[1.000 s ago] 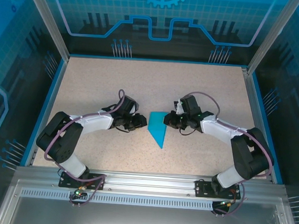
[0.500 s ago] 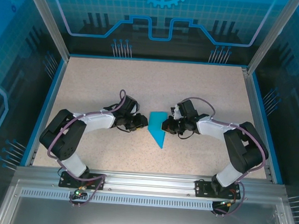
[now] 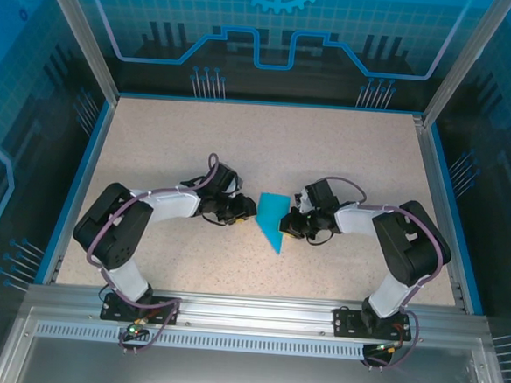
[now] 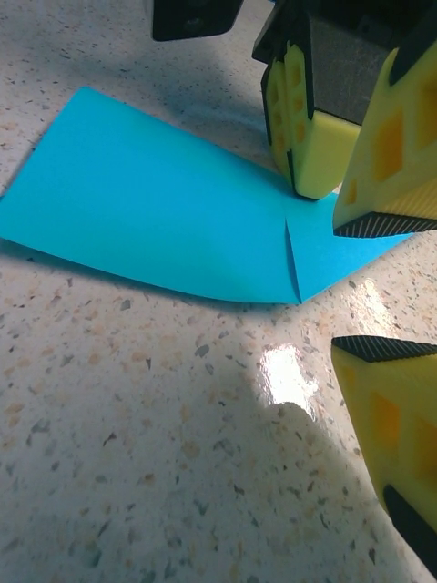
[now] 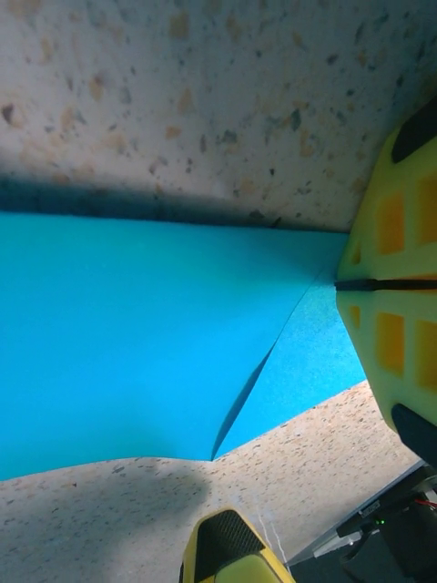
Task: Fold a paper plane with a square sheet of paper (pick it up from the middle)
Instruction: Fold the wing for the fifth time at the center of the table.
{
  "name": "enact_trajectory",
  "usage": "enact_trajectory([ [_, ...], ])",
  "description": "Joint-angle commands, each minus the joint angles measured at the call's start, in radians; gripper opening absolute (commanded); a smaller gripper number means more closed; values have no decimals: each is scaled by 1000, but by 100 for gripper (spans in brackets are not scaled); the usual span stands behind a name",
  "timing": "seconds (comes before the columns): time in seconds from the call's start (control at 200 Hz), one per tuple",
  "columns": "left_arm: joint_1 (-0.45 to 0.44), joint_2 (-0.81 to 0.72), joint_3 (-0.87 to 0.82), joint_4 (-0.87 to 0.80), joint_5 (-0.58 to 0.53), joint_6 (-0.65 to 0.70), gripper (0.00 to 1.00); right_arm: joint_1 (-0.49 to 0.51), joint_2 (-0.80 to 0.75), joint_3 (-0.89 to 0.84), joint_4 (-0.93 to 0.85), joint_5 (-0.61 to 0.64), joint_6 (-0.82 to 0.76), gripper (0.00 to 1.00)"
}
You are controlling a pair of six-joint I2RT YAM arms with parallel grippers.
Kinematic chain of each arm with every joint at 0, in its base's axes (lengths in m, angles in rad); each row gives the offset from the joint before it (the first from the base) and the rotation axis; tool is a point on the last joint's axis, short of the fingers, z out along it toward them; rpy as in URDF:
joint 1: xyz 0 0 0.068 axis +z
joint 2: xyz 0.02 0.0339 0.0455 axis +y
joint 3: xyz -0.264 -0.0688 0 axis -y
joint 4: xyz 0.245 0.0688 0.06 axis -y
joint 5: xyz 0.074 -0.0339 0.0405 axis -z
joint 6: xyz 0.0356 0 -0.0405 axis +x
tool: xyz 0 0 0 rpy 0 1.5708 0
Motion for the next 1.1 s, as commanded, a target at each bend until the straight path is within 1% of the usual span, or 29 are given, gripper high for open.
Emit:
enact_trajectory([
  [0.0,-14,31,35,3,47,-29,38,-28,18,-43,31,-15,10,9],
  [0.145,-24,62,54,-7,55,-45,39,-46,26,-72,74,-31,25,9],
  [0.465,-37,112,50,59,86,-97,39,-51,38,-88,82,-29,20,10],
  [0.64,-36,134,48,112,115,-124,34,-51,41,-87,83,-28,20,10],
  [0.885,-37,155,56,147,128,-135,32,-51,48,-88,88,-29,19,10],
  [0.955,-37,158,57,157,133,-133,27,-51,47,-88,93,-25,18,10],
  [1.025,-37,160,67,144,131,-121,26,-53,49,-88,94,-23,16,11],
  [1.095,-37,157,72,145,132,-108,22,-51,52,-87,99,-22,16,11],
])
